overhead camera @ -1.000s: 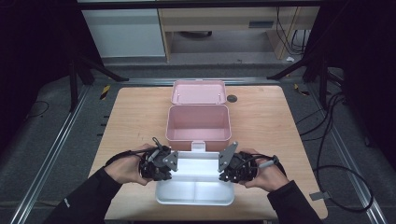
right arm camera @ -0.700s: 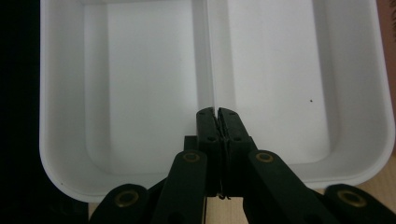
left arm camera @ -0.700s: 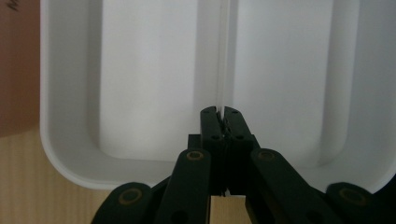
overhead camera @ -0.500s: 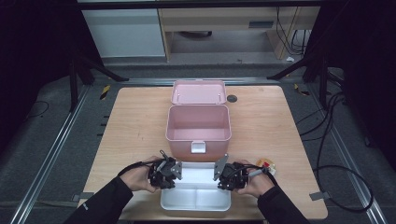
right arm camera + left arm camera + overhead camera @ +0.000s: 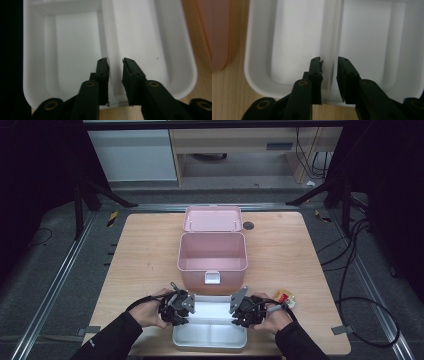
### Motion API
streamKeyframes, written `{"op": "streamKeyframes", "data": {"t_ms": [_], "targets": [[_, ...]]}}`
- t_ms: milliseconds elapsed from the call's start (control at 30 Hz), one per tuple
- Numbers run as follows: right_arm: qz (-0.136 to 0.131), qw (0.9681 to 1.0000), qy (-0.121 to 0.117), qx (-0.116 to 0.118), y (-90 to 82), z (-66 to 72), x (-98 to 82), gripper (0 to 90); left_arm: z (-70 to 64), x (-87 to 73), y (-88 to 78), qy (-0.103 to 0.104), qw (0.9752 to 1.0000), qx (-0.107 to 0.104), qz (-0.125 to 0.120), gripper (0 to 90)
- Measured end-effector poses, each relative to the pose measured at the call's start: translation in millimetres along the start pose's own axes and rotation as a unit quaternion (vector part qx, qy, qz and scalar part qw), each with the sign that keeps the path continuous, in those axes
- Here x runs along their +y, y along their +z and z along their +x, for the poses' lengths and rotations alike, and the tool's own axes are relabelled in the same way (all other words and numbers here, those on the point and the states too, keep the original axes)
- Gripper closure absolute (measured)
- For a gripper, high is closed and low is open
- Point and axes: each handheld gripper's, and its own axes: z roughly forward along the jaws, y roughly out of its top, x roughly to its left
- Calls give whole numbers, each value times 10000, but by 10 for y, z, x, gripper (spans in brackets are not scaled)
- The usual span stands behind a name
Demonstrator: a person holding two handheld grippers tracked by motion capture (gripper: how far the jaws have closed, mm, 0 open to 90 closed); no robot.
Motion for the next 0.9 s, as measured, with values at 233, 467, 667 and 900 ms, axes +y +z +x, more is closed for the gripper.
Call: {"op": "streamKeyframes", "data": {"t_ms": [233,467,667,900], "targets": [[-783,9893,962,-766,-233,-114,-152,500,56,-178,-222,-779,9942,452,-594,412],[-949,9645,2014,-1422,-400,-253,-436,363,150,-452,-332,-1725,9742,772,-1234,333],[-696,9475,2508,-1855,-541,-328,-715,337,248,-638,-324,-2169,9635,942,-1255,275],[-477,9345,2794,-2156,-674,-343,-979,298,286,-826,-449,-2448,9520,1149,-1435,264]]}}
